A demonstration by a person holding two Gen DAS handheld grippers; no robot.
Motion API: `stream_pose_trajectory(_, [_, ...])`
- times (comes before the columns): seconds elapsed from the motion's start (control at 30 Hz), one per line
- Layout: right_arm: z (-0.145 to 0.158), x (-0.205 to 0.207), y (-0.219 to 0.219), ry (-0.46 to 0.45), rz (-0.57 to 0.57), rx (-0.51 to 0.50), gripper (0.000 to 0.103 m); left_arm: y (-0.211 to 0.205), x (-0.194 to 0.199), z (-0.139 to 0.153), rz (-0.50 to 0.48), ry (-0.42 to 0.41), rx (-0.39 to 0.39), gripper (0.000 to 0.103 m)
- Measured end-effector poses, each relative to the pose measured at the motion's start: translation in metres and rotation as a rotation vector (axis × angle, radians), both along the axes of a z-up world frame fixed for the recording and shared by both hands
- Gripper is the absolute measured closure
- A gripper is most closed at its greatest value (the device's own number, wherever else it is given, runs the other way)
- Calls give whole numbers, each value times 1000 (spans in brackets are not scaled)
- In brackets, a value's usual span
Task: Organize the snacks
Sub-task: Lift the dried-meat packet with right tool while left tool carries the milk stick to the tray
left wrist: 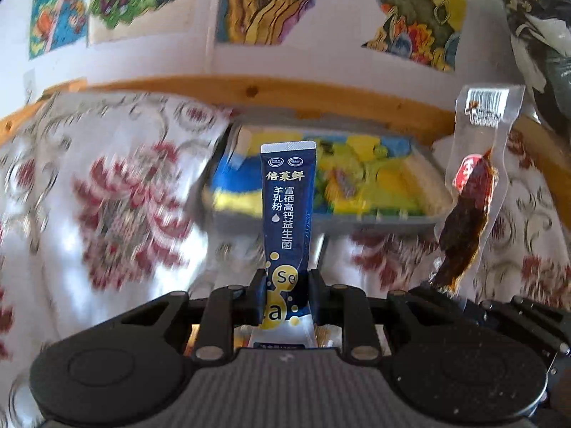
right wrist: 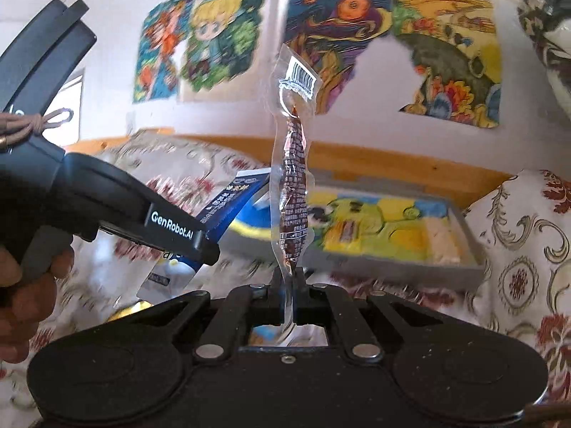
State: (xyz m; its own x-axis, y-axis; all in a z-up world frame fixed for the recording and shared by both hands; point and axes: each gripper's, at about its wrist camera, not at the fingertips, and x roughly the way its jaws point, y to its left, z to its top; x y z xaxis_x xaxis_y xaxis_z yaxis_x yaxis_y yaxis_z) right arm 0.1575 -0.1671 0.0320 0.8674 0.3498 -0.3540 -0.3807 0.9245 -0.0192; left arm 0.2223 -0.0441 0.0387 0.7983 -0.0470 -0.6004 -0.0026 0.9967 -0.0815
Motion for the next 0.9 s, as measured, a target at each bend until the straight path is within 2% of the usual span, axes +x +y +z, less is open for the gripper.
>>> stream_pose_trajectory(0.17, [9,45,-20,-68,-32,31,101,-17,38,18,9,-56,32,77])
stream_pose_trajectory(0.4, [2,104,-61,-89,-81,82,101,-36,97,28,54,-107,34,77])
stream_pose_trajectory(0.53, [-2,135,-77,-51,-94,132,101,-43,130,19,88,-86,9,77])
stream_pose_trajectory(0.63, [-10,153,-81,13,-91,162,100,-45,148,5,111,-48,-4,77])
stream_pose_trajectory(0.9, [-31,176,-78,128,-102,152,100,-42,176,-25,158,39,-44,77])
